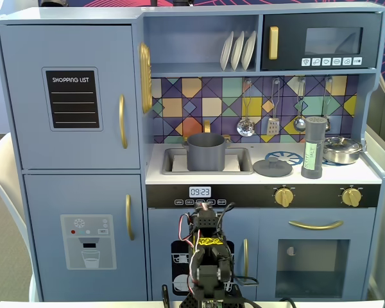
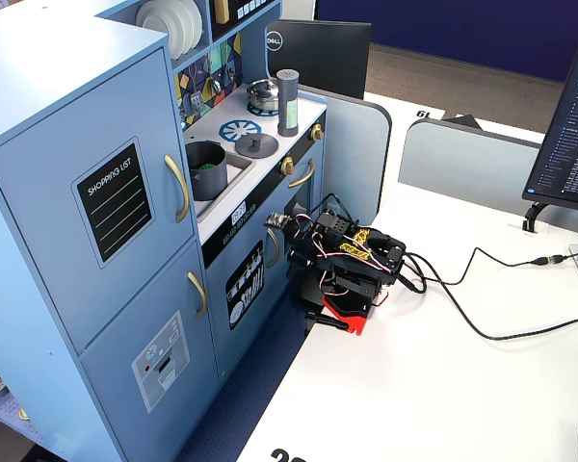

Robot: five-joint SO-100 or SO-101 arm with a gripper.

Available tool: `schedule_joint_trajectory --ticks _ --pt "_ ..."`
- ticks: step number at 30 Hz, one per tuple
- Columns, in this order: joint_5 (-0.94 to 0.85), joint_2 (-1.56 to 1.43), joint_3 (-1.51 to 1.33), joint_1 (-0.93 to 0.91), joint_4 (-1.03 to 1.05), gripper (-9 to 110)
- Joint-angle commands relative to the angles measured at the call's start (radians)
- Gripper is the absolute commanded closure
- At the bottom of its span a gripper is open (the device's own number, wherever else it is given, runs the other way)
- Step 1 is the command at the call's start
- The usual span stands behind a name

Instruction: Put salt in the gray recipient

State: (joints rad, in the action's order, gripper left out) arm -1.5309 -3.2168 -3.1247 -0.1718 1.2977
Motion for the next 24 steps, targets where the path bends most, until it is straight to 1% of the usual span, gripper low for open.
schedule_joint_trajectory --ticks 1,3,7,10,11,13,17,19,22,24 --pt "-0.087 0.02 0.078 -0.153 -0.06 90" --pt "-0.156 0.167 0.222 -0.235 -0.095 90" --pt "-0.27 0.462 0.623 -0.446 -0.101 89" --pt "-0.288 0.615 0.884 -0.592 -0.127 96" --pt "-0.281 0.653 0.953 -0.629 -0.161 97" --pt "-0.21 0.716 1.058 -0.692 -0.285 97" --pt "-0.046 0.796 1.123 -0.767 -0.669 87" --pt "-0.034 0.831 1.123 -0.779 -0.827 82" --pt "-0.034 0.876 1.123 -0.77 -0.989 76" --pt "-0.005 0.897 1.124 -0.765 -1.066 67"
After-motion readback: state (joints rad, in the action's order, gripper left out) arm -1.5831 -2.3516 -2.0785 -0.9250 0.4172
